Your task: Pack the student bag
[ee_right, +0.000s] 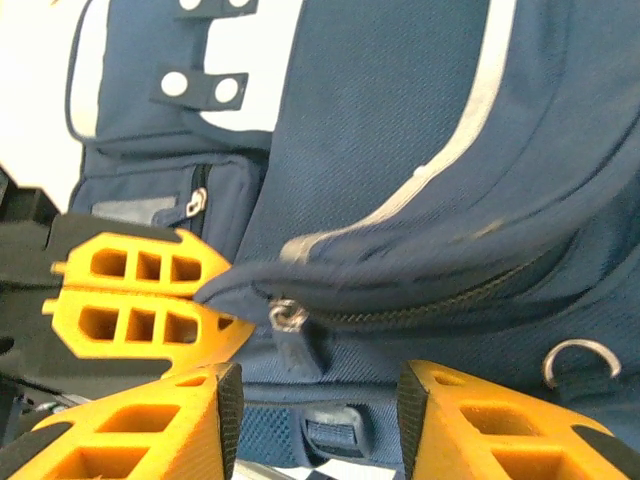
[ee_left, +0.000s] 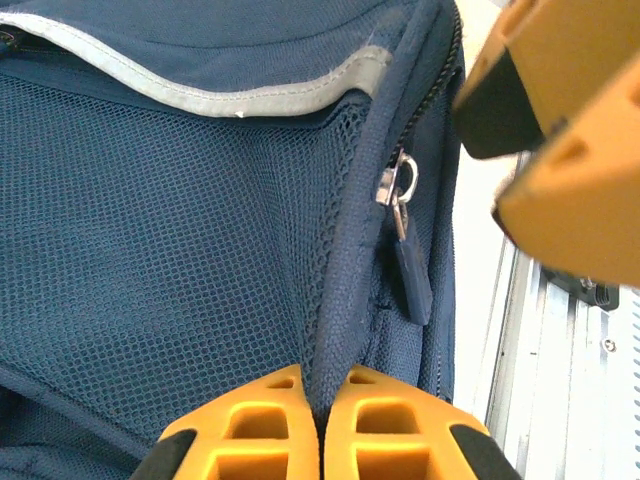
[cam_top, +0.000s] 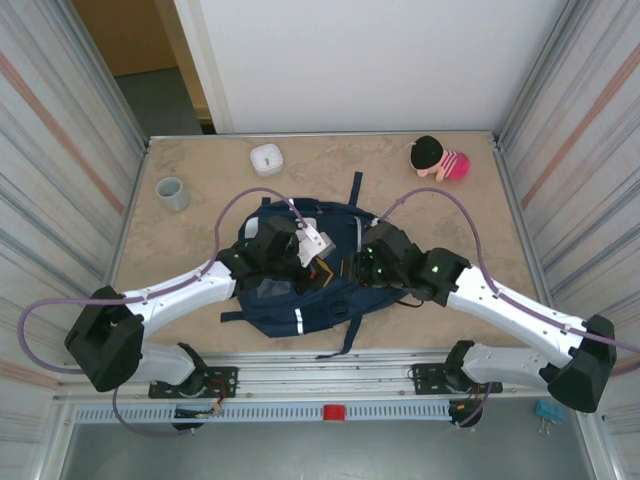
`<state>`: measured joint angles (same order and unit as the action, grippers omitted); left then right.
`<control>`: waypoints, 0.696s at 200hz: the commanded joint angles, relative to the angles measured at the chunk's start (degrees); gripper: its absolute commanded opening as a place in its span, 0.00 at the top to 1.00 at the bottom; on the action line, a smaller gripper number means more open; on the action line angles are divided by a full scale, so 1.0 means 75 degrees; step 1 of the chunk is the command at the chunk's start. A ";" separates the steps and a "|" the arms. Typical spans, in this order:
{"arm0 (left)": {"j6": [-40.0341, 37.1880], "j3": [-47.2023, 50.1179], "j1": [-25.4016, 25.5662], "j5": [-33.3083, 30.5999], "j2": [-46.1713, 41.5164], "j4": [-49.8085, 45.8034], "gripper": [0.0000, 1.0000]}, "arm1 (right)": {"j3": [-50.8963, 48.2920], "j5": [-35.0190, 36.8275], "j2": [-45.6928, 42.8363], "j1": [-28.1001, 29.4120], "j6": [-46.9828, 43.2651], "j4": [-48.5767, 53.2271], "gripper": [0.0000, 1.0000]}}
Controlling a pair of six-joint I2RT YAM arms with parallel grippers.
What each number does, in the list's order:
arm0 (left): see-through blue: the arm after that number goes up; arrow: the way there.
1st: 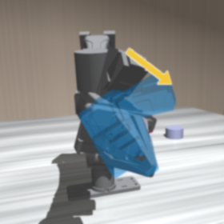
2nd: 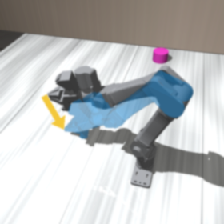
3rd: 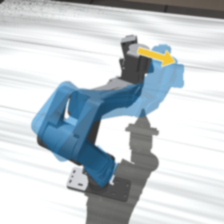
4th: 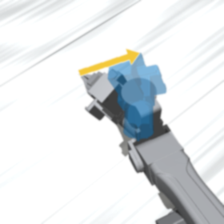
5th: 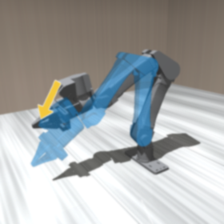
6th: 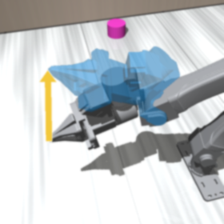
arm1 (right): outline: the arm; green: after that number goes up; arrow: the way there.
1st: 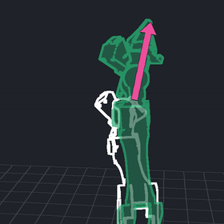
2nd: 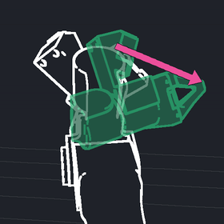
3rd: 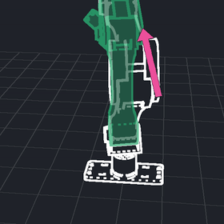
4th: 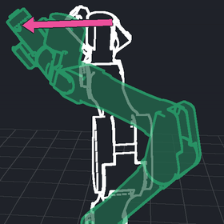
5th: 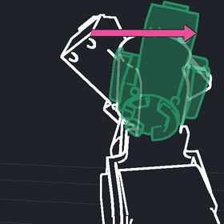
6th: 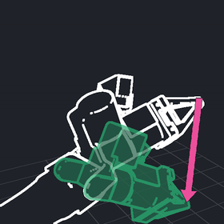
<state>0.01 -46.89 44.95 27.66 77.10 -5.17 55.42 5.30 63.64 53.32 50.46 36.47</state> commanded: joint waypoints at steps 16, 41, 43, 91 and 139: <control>0.0318 -0.0040 0.0002 0.0622 -0.0192 0.0728 1.00 | 0.0313 0.0883 0.0445 0.0429 -0.0395 0.0262 0.52; 0.0454 0.0034 0.0002 0.0750 -0.0232 0.0924 1.00 | 0.0356 0.0896 0.0809 0.0575 -0.0941 -0.0171 0.49; 0.0461 0.0028 0.0003 0.0758 -0.0233 0.0947 1.00 | 0.0357 0.0892 0.0843 0.0574 -0.0977 -0.0206 0.49; 0.0300 0.0023 0.0001 0.0640 -0.0280 0.0712 1.00 | 0.0800 0.2573 0.1226 0.0578 -0.0840 0.0872 0.62; 0.0173 0.0024 0.0004 0.0520 -0.0322 0.0549 1.00 | 0.0936 0.2809 0.1249 0.0486 -0.0880 0.1281 0.73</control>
<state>1.52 -46.26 44.93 27.88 77.08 -2.46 61.01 19.94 72.51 58.02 44.42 42.52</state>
